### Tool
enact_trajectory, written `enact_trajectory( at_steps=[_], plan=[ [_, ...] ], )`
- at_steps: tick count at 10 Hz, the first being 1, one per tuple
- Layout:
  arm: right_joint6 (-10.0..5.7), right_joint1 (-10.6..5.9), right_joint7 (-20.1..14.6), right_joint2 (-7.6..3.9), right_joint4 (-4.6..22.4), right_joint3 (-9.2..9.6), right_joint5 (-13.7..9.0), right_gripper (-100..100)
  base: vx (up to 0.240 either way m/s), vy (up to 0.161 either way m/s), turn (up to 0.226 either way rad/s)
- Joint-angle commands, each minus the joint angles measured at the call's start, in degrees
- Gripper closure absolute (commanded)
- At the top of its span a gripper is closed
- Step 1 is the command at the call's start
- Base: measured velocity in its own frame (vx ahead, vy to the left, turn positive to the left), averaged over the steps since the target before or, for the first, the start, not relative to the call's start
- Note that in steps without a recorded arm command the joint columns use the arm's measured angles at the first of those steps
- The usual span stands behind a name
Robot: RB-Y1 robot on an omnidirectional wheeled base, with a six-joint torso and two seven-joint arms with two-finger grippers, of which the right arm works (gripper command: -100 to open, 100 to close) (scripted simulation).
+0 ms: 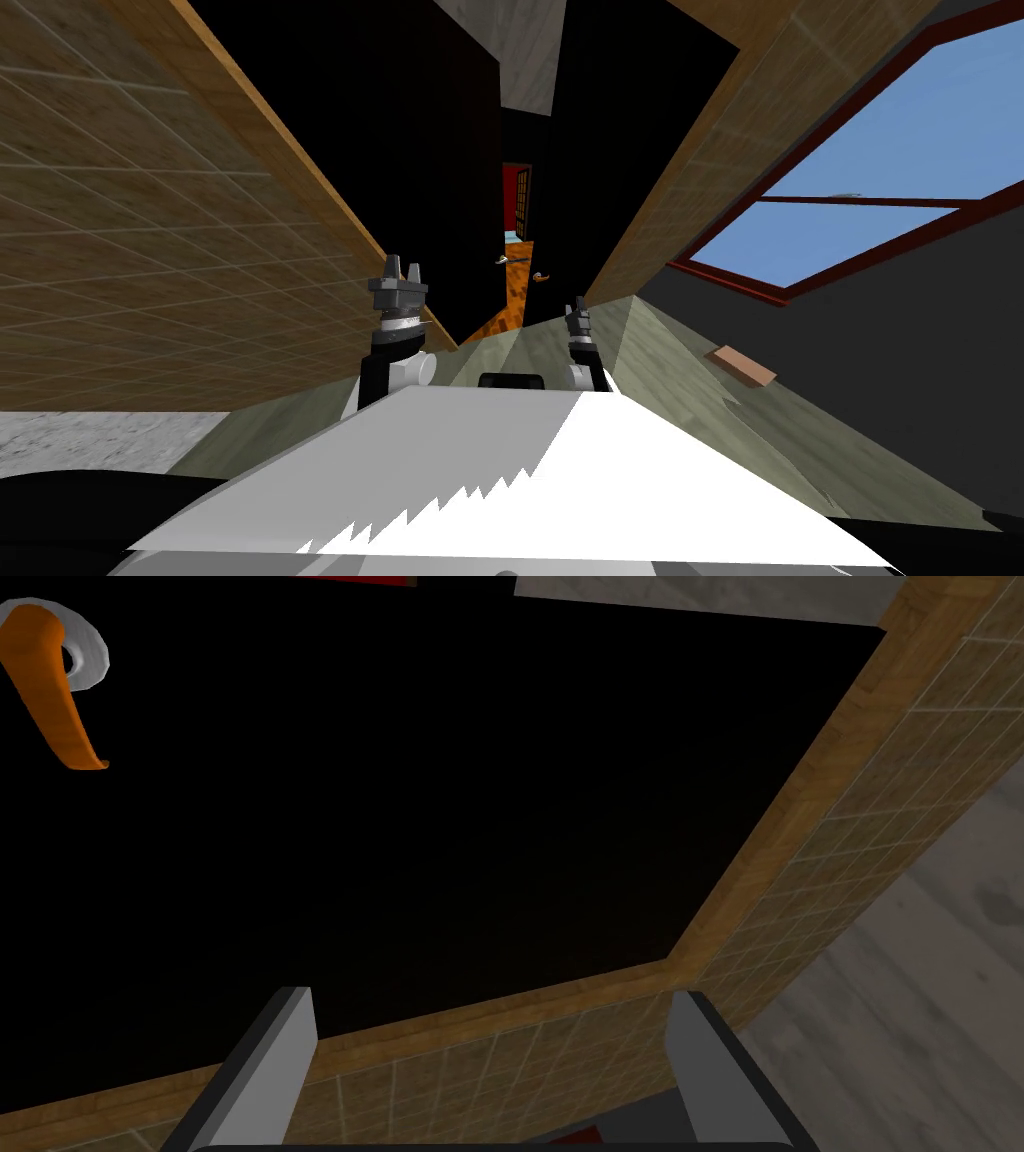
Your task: Push the door open
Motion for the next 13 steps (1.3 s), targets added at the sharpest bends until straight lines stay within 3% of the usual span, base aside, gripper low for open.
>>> enact_trajectory(
  at_steps=[1,3,4,13],
  plan=[
    [-0.63,-0.70,-0.2,-0.23,2.4,0.35,0.1,-100,0.093,-0.067,0.059],
    [-1.45,-1.45,-0.2,-0.28,5.2,0.92,0.3,-100,0.088,-0.077,0.071],
    [-1.45,-1.45,-0.2,-0.28,5.4,0.92,0.3,-100,0.061,-0.059,0.023],
    [-5.06,-4.76,-0.4,-0.25,18.5,3.44,1.2,-100,0.081,-0.072,0.067]
  ],
)
